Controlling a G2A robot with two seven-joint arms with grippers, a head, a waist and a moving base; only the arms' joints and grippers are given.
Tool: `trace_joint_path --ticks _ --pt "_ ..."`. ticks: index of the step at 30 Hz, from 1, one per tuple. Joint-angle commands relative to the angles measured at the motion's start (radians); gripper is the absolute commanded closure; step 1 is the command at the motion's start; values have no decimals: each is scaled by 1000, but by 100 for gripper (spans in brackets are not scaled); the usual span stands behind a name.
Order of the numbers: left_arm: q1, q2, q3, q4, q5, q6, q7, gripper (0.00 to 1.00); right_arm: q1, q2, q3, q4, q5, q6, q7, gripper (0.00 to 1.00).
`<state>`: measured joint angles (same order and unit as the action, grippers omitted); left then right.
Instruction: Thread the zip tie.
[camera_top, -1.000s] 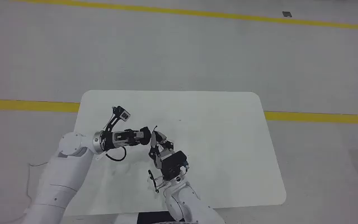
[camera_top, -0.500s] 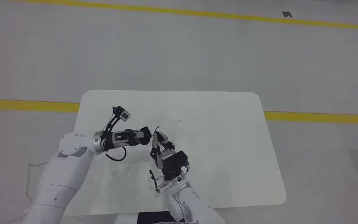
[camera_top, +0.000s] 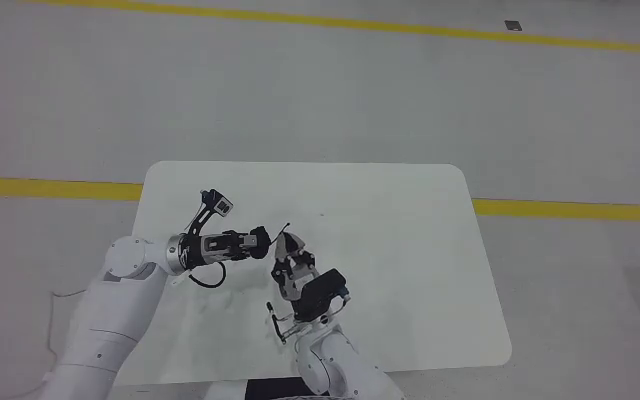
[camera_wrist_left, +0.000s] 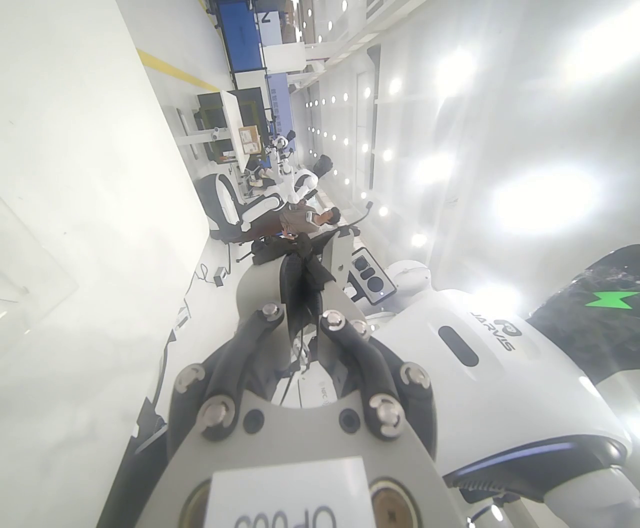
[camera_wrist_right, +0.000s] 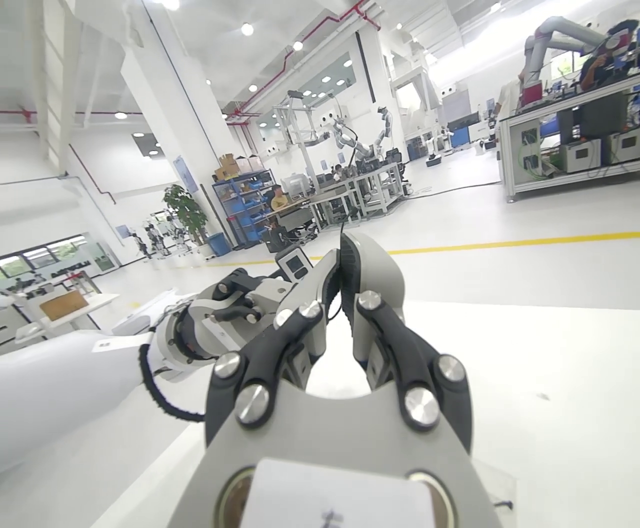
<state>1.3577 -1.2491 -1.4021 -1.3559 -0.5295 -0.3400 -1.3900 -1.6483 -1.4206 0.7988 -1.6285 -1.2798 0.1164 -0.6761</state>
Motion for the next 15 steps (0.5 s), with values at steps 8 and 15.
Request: trace_joint_path --ticks 8,15 --pt "0 0 0 0 0 0 0 100 17 9 -25 18 10 6 17 100" --pt "0 0 0 0 0 0 0 100 23 10 -31 24 31 20 18 100"
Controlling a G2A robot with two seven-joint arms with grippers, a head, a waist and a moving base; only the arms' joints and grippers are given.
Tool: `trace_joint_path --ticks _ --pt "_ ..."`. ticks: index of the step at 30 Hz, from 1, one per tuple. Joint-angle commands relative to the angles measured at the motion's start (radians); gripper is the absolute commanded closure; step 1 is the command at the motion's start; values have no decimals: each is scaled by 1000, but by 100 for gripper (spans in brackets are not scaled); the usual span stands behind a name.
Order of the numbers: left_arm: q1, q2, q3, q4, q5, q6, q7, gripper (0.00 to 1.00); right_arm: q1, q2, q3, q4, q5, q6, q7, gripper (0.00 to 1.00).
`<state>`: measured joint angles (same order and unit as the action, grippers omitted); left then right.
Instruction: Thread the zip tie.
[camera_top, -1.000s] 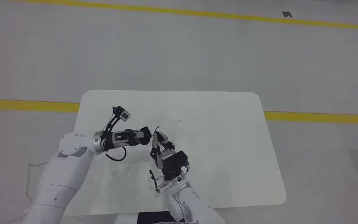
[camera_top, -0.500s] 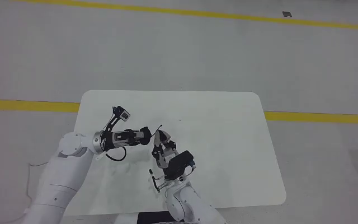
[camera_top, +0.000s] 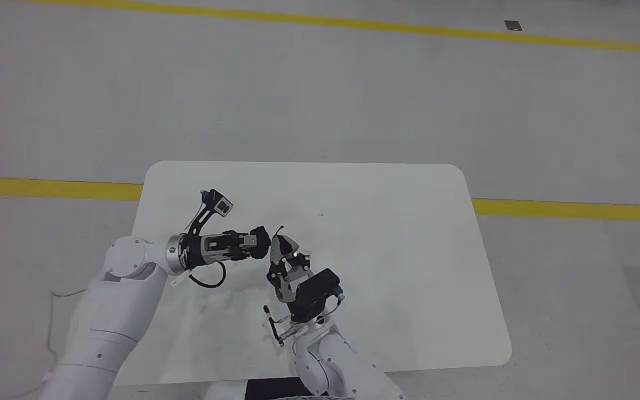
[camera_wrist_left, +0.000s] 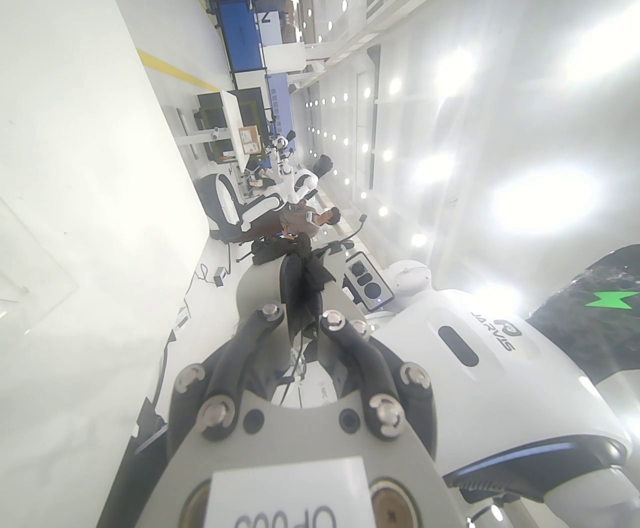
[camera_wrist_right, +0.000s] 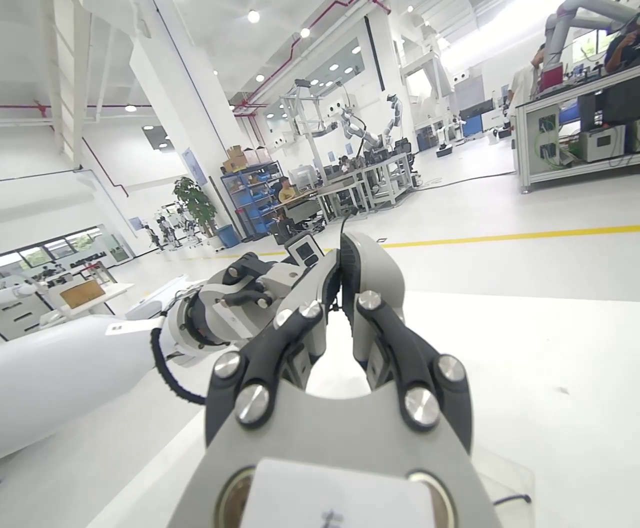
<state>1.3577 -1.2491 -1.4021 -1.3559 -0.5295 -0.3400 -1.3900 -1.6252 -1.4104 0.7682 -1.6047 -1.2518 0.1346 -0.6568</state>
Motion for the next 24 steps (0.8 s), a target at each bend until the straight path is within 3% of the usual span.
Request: trace_joint_path --ticks 1,7,24 --pt "0 0 0 0 0 0 0 100 1 0 0 0 8 4 -6 100" --pt "0 0 0 0 0 0 0 100 0 1 3 -6 51 4 -19 100" --pt "0 0 0 0 0 0 0 100 -5 9 5 -46 351 -86 53 100"
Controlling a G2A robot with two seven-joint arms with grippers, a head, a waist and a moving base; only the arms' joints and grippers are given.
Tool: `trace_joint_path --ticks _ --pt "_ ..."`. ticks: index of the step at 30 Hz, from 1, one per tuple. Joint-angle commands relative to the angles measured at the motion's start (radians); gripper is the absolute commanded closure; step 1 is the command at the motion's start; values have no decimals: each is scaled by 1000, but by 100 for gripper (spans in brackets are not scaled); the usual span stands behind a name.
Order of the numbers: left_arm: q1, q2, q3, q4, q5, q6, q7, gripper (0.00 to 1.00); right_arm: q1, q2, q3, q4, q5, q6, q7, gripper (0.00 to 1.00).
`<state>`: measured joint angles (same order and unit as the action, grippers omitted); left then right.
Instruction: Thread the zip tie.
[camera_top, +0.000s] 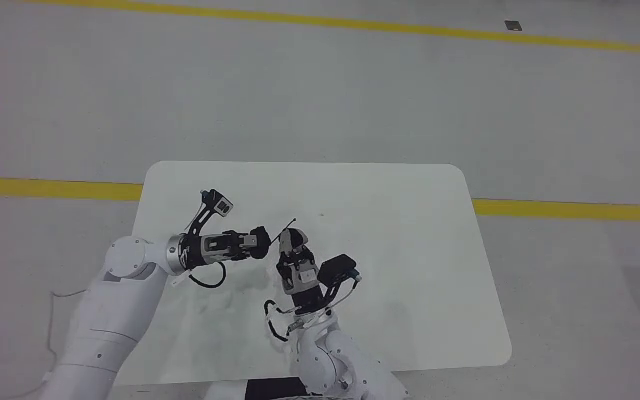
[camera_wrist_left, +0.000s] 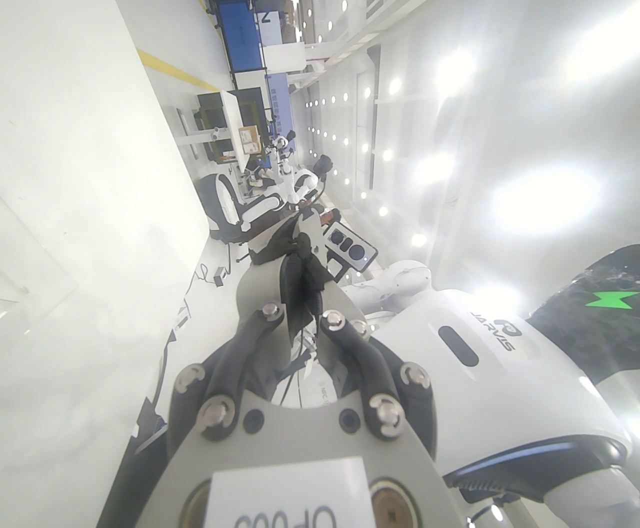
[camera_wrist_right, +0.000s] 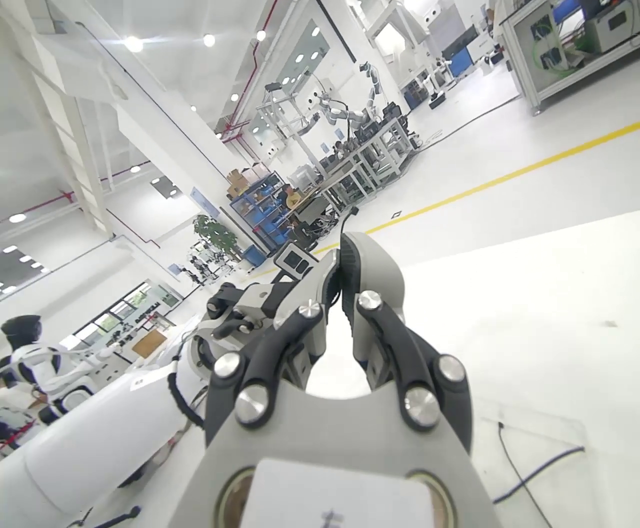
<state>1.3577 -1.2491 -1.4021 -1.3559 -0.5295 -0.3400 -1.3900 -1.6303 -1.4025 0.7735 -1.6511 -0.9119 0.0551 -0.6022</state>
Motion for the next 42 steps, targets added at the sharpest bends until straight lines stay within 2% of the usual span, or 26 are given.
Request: trace_joint_path --ticks 1,9,19,38,39,40,41,42 --pt "0 0 0 0 0 0 0 100 0 2 -2 0 32 -18 -4 100" --pt "0 0 0 0 0 0 0 100 4 9 -13 -6 111 -53 -28 100" --pt "0 0 0 0 0 0 0 100 17 14 -32 -14 151 -90 -54 100" --pt "0 0 0 0 0 0 0 100 38 24 -59 0 141 -63 -58 100" --pt "0 0 0 0 0 0 0 100 39 26 -61 -2 129 -61 -56 94" --pt "0 0 0 0 0 0 0 100 38 27 -61 -3 121 -57 -56 58" --pt "0 0 0 0 0 0 0 100 38 28 -62 -5 114 -55 -56 0" --pt "0 0 0 0 0 0 0 100 37 29 -62 -7 104 -51 -57 0"
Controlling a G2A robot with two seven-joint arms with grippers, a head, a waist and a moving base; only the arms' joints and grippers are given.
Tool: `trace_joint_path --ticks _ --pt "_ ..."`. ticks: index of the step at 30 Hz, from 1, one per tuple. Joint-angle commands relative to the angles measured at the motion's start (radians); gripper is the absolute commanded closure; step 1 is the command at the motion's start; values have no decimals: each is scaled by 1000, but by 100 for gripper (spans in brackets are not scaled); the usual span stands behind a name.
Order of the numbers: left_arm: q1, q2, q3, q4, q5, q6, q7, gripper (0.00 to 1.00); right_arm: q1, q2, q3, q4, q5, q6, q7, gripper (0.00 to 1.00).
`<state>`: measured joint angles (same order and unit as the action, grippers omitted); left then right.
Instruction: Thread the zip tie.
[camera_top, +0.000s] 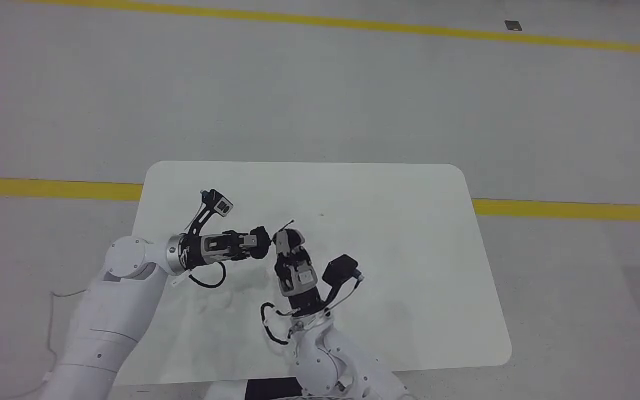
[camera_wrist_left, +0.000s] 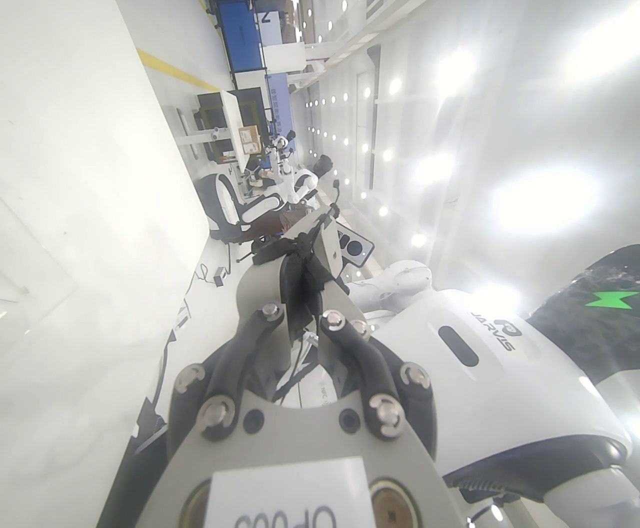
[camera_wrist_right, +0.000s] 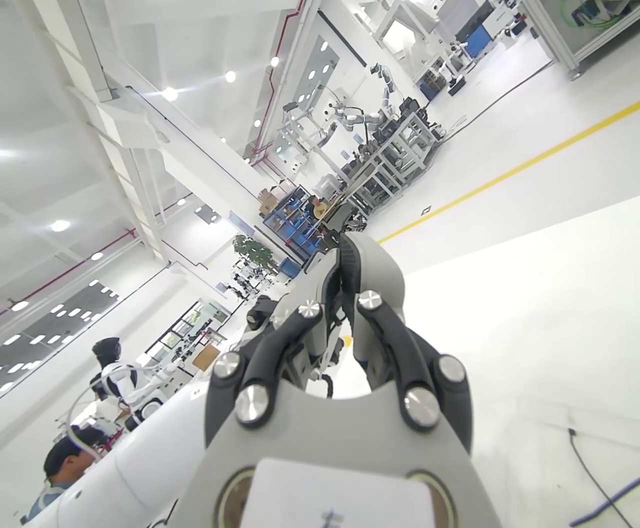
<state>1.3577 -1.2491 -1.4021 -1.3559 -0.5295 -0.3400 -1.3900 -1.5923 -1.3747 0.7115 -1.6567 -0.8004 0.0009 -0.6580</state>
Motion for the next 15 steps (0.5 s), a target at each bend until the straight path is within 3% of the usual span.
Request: trace_joint_path --ticks 1,9,15 --pt "0 0 0 0 0 0 0 100 -2 2 0 -4 -15 7 -2 0" --pt "0 0 0 0 0 0 0 100 -36 14 25 -35 -112 43 -35 0" --pt "0 0 0 0 0 0 0 100 -85 32 82 -64 -242 80 -64 0"
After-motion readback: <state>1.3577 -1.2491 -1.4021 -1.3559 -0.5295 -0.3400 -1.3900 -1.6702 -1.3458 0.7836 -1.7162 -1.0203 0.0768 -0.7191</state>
